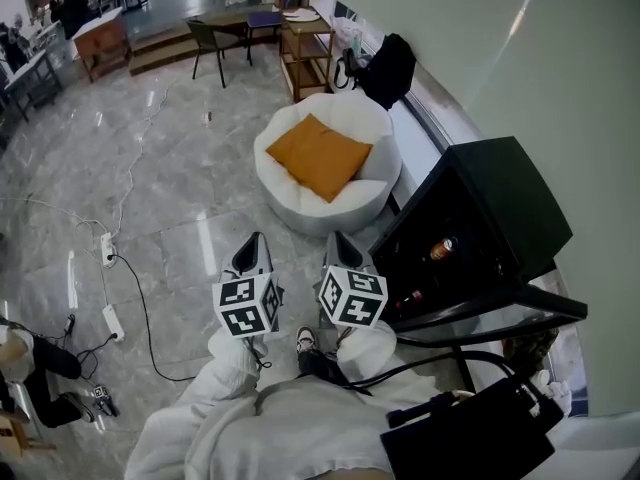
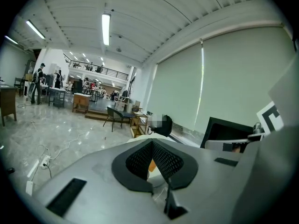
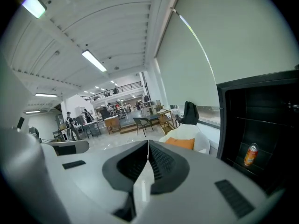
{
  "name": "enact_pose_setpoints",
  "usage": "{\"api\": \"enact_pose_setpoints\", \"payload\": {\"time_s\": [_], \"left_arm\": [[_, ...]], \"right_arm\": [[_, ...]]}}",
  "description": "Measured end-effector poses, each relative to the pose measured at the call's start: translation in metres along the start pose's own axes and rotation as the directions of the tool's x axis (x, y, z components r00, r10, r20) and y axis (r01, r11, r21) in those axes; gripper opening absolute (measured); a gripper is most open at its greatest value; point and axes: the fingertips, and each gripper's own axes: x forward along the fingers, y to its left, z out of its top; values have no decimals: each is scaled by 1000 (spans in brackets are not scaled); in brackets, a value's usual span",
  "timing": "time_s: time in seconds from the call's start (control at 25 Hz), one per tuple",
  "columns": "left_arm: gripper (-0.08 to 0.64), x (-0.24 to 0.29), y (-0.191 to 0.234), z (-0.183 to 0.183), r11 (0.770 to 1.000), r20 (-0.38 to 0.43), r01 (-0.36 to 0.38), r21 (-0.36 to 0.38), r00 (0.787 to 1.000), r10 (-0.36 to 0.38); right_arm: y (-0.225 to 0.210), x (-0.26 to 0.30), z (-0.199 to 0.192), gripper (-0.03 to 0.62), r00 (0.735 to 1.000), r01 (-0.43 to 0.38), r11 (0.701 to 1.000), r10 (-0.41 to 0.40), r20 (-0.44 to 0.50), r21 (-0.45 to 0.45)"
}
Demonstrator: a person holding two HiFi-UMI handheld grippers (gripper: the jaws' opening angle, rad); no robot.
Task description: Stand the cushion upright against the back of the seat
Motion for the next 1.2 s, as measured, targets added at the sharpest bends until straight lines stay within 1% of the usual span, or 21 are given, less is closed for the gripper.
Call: {"api": "enact_pose_setpoints", "payload": {"time_s": [0.28, 0.4, 0.68, 0.84, 1.04, 1.2], "left_arm": [[-3, 63, 1, 26, 1000, 20, -8, -5, 1000, 9], [-3, 90, -1, 30, 1000, 23, -7, -15, 1000, 7], [-3, 143, -9, 40, 1000, 20, -3, -14, 1000, 3], [-3, 161, -8, 43, 1000, 18, -4, 1, 1000, 4], [-3, 179, -8, 42, 1000, -2, -12, 15, 1000, 12], [-3, 195, -11, 39, 1000, -21, -6, 18, 1000, 6]], "right_arm": [[-20, 56, 31, 63, 1000, -13, 1000, 13, 5, -11], [-31, 79, 40, 63, 1000, -14, 1000, 15, 2, -21], [-57, 124, 61, 63, 1000, -15, 1000, 15, -1, -24], [-66, 143, 64, 63, 1000, -18, 1000, 18, 1, -9], [-77, 162, 57, 63, 999, -21, 1000, 22, -44, 10], [-90, 170, 54, 63, 998, -7, 1000, 8, -60, 22]]}}
